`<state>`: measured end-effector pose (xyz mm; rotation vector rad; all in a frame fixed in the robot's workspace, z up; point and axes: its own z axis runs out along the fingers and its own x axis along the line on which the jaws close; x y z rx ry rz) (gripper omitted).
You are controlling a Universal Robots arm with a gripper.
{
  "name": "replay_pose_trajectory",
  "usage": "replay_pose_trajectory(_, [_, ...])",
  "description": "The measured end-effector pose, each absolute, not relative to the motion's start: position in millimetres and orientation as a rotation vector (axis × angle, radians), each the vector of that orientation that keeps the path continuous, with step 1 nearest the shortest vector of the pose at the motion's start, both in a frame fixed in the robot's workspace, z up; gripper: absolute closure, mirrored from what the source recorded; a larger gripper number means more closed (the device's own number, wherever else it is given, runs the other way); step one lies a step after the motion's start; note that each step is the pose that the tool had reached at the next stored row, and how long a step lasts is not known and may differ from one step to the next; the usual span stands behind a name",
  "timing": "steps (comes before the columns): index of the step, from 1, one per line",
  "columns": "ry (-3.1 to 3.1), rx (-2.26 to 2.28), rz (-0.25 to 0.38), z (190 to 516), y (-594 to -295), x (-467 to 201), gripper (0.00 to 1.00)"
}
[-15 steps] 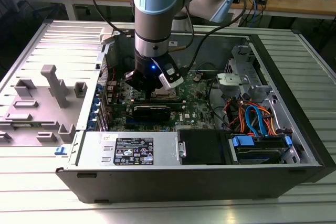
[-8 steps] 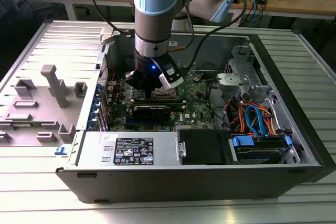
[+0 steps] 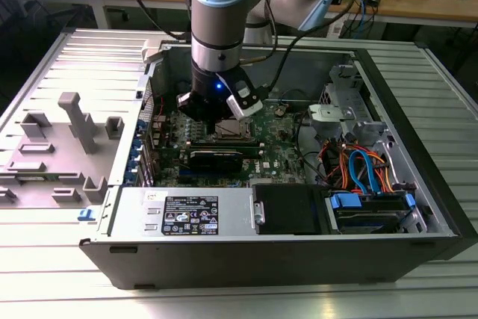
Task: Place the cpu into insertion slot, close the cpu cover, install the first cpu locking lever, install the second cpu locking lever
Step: 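Install the second cpu locking lever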
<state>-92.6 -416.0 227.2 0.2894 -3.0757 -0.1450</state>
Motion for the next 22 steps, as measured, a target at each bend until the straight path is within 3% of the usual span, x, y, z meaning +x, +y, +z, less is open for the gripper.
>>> replay_pose_trajectory(22, [-3.081, 0.232, -0.143, 256, -415, -70, 0.89])
